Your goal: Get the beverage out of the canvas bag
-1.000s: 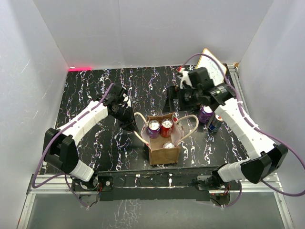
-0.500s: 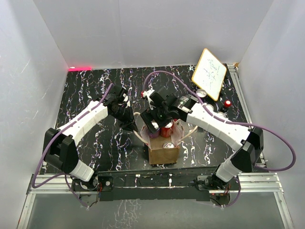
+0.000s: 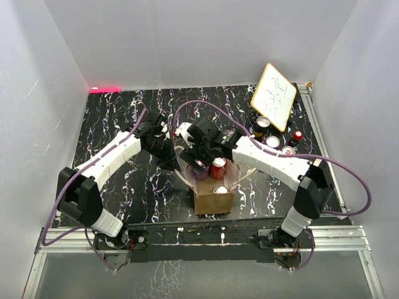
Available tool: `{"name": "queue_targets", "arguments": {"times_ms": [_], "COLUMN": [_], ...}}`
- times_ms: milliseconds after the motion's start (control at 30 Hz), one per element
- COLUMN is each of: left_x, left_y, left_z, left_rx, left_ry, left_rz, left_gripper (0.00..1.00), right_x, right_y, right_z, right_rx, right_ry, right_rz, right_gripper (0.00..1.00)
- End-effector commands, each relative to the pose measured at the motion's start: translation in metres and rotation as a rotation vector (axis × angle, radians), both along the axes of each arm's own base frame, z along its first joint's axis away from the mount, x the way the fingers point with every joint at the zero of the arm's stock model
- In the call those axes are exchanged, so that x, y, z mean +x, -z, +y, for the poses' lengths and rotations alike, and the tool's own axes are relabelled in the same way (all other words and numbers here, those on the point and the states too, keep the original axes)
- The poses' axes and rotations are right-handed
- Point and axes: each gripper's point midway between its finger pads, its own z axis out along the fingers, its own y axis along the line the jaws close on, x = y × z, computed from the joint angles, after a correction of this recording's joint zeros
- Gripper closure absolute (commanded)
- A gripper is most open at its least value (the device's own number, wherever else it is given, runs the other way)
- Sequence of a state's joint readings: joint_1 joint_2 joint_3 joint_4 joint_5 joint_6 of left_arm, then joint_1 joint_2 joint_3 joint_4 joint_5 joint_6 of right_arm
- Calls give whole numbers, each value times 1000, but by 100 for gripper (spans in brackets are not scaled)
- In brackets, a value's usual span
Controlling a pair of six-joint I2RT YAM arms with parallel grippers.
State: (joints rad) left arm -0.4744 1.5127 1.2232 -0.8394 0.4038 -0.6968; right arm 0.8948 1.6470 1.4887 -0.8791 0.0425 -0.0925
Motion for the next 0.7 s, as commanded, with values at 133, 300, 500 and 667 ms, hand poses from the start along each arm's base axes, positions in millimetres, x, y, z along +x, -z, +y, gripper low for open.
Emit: {"name": "queue_targets", "arguments": {"times_ms": [133, 300, 500, 667], "left_x": [1, 1, 2, 4], "left_y": [-12, -9, -10, -8], "left_z": [1, 1, 1, -2], "left_rx": [-3, -1, 5, -3], "left_ry": [18, 36, 46, 53], "left_rz": [-23, -14, -13, -4], "left_gripper": [100, 100, 100, 100], "right_x": [21, 24, 30, 39], "right_y": [12, 22, 36, 43], "right_z": [13, 15, 13, 21], "right_rx": [-12, -15, -28, 16], "right_ry": [-79, -103, -108, -111], "right_rz": [-95, -116, -130, -142], "right_gripper": [20, 17, 15, 7]}}
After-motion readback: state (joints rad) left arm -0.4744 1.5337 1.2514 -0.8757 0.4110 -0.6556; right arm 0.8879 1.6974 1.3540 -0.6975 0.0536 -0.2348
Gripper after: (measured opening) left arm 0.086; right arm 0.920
